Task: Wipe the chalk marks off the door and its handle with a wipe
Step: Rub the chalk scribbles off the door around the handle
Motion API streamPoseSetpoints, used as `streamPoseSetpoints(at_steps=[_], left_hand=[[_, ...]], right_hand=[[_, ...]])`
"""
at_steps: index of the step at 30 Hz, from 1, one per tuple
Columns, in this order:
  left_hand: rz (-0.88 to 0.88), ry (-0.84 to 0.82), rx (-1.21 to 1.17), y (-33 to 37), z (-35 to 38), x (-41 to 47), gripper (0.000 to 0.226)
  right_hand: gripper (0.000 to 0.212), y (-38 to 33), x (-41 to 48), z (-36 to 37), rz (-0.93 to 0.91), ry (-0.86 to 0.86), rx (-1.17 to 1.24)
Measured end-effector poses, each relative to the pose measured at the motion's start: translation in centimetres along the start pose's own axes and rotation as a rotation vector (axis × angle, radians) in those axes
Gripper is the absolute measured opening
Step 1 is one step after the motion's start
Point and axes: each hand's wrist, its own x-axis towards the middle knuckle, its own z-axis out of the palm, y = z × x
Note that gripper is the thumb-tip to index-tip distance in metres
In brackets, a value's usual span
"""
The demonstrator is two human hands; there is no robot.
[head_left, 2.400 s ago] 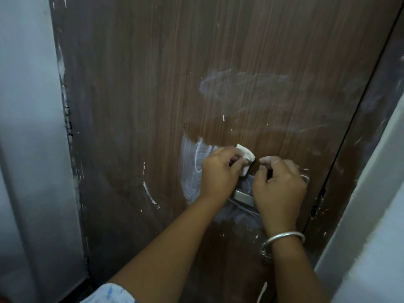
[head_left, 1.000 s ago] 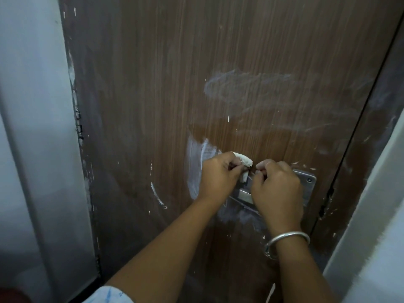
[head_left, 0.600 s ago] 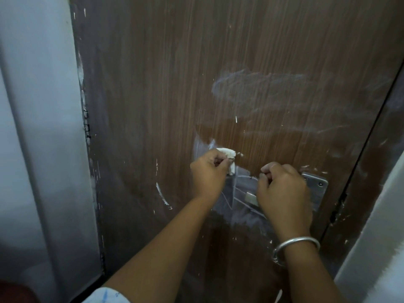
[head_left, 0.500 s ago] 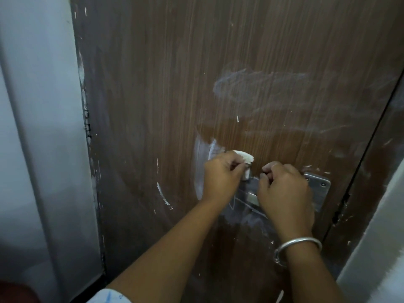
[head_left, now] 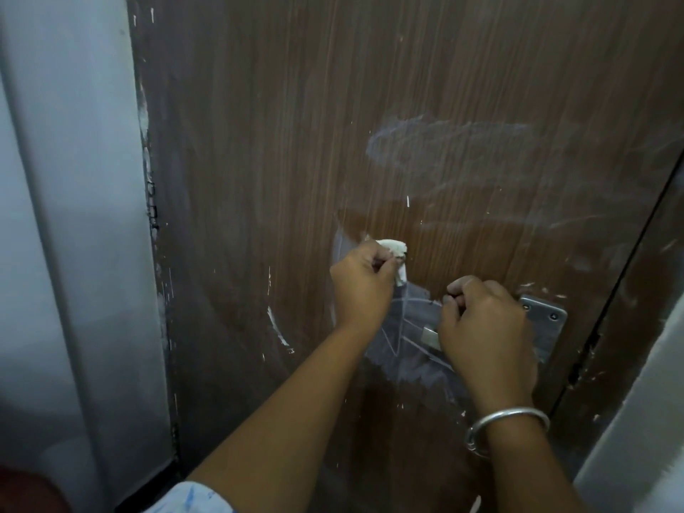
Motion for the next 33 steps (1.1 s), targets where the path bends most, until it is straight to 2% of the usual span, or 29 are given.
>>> streamPoseSetpoints(at_steps=[5,8,13,16,18,21,25,27,30,33], left_hand=[[0.229,-0.126,0.168,0.0,0.8,-1.1,0.01],[0.161,-0.118,0.109,0.0,0.5,-0.7,0.012],[-0.135,0.094,0.009,-1.1,-1.5,2.1,0.015],[-0.232,0.158,0.007,-2.4,-2.9,3.6,0.016],[-0.218,0.147,0.007,-2.5,-3.0,3.5,0.018],[-0.108,0.034,0.014,-2.1,-2.1,2.1,0.026],[0.019,-0.074,0.055,-2.0,-1.5,1.3,0.021],[0.007,-0.037,0.05,-2.1,-1.8,1.9,0.018],[-0.065,0.113,0.054,-2.7,-2.7,3.5,0.018],[-0.078,0.139,0.076,-3.2,-3.4,4.3,0.018]], right_hand=[[0.015,-0.1,0.0,0.1,0.001,0.004,-0.024],[0.014,-0.1,0.0,0.0,-0.007,-0.004,-0.024],[0.016,0.1,0.0,0.0,-0.012,-0.021,-0.021],[0.017,-0.1,0.0,0.1,-0.017,-0.004,-0.025],[0.017,-0.1,0.0,0.1,-0.016,-0.008,-0.034],[0.017,-0.2,0.0,0.2,-0.009,-0.007,-0.044],[0.016,-0.3,0.1,0.3,0.0,0.001,-0.019],[0.014,-0.2,0.1,0.3,-0.004,0.017,0.007],[0.005,-0.1,-0.2,0.3,-0.022,0.084,0.052],[0.005,-0.1,-0.2,0.4,-0.022,0.152,0.102]])
